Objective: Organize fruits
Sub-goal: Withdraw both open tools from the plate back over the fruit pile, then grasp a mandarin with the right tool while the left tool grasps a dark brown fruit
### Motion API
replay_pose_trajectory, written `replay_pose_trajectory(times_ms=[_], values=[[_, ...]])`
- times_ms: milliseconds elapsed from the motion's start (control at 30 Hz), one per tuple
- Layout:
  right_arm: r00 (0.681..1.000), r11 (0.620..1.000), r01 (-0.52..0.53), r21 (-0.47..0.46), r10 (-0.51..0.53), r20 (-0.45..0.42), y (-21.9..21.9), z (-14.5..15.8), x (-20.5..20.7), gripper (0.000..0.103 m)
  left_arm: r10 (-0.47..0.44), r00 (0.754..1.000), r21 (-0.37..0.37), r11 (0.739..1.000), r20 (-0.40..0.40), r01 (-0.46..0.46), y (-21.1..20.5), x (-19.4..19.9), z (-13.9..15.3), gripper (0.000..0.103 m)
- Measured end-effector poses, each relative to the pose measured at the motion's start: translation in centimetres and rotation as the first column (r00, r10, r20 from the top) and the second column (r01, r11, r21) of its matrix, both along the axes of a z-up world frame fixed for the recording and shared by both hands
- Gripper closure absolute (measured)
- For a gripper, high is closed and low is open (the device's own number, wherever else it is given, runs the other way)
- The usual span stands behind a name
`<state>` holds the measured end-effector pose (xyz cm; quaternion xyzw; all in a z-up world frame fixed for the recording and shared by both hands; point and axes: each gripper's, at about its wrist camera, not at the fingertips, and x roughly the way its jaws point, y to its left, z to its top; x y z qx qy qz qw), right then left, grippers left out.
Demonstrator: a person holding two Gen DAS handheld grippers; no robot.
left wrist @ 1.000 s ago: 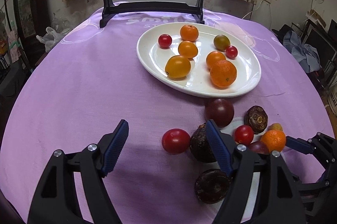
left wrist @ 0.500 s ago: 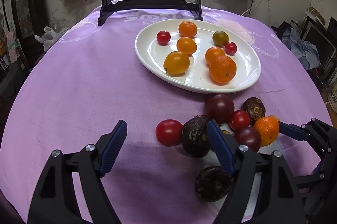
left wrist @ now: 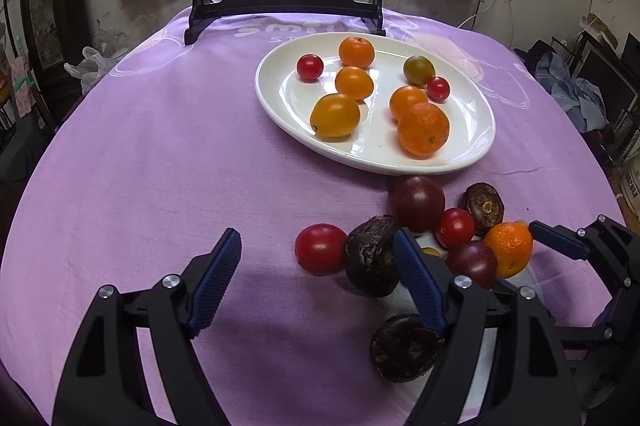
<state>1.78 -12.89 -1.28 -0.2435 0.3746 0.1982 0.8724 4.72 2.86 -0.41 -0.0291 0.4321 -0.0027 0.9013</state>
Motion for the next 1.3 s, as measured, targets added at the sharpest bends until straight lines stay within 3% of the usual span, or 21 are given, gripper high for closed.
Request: replay_pose_trajectory(times_ms=[133,500,767,1000,1300], values=[[0.999,0.999,-0.036,-0.025,0.037,0.020,0.8,-0.1,0.5,0.063,-0.006,1.000,0.000,1.000,-0.004,0.006,-0.1,0.0,-0.1,0.027],[0.999,0.985,0.028,0.169,-0.023,-0.030,-3.0,1.8,0.0,0.063,-0.057,0.998,-0.022,0.998,-0.003,0.057,-0.8,-1.1,-0.1,0.027],[0.998,0.975,0.054,0.214,-0.048,-0.036,-4.4,2.2,0.0,0.063,-0.138,0.989,0.023,0.990,-0.054,0.140,-3.5,-3.7,-1.2,0.027],[1.000,0.969,0.028,0.247,-0.024,-0.017,-4.7,3.2,-0.9,0.063,-0.136,0.982,0.053,0.988,-0.133,0.144,-4.8,-3.8,-2.9,0.026],[1.000,0.966,0.013,0.259,-0.010,-0.010,-4.7,3.6,-1.5,0.063,-0.123,0.983,0.063,0.989,-0.134,0.132,-5.1,-4.0,-3.1,0.027]])
